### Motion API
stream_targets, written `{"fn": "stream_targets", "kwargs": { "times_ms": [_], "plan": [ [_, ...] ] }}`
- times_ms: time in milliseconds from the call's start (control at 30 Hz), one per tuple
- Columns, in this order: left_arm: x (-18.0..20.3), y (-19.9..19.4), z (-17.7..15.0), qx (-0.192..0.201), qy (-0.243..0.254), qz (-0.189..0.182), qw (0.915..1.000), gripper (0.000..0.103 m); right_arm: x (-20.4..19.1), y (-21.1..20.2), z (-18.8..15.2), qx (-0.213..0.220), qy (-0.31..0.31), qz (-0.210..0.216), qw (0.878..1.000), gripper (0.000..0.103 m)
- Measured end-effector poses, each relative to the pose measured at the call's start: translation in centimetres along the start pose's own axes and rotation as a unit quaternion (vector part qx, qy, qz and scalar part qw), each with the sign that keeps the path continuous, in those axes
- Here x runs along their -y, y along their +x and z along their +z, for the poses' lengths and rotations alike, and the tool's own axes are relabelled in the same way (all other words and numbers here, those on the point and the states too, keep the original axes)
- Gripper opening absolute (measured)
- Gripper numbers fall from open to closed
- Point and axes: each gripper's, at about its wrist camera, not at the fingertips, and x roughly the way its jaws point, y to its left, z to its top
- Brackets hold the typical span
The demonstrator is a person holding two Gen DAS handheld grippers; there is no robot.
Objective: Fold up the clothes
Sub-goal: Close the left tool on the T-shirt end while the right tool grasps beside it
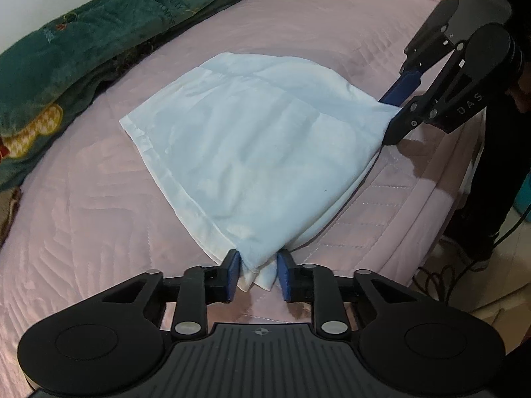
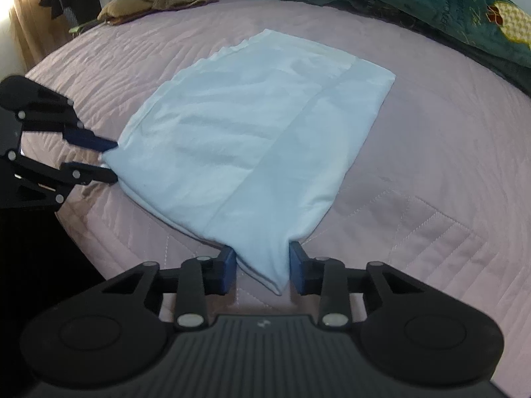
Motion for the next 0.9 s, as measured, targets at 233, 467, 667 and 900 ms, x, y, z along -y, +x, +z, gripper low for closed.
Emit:
{"fn": "stream_targets", "kwargs": {
  "times_ms": [233, 467, 667, 900],
  "plan": [
    [0.0, 0.1, 0.1, -0.002, -0.003, -0.001, 1.0, 0.022, 0.3, 0.1, 0.5, -0.023, 0.013, 0.017, 1.0, 0.049],
    [-0.3, 0.0, 0.1, -0.002, -0.017, -0.005, 0.9998, 0.022, 4.0, -0.5, -0.8, -0.039, 0.194, 0.109, 0.974, 0.098],
    [-0.6, 0.1, 0.0, -0.001, -0.033, -0.008, 0.9994, 0.023, 6.4, -0.5, -1.3, -0.024, 0.293, 0.125, 0.948, 0.095],
    [-0.6, 0.2, -0.2, 0.003, -0.065, -0.003, 0.9979, 0.023, 4.1, 0.4, -0.8, -0.01, 0.246, 0.092, 0.965, 0.023]
  ]
}}
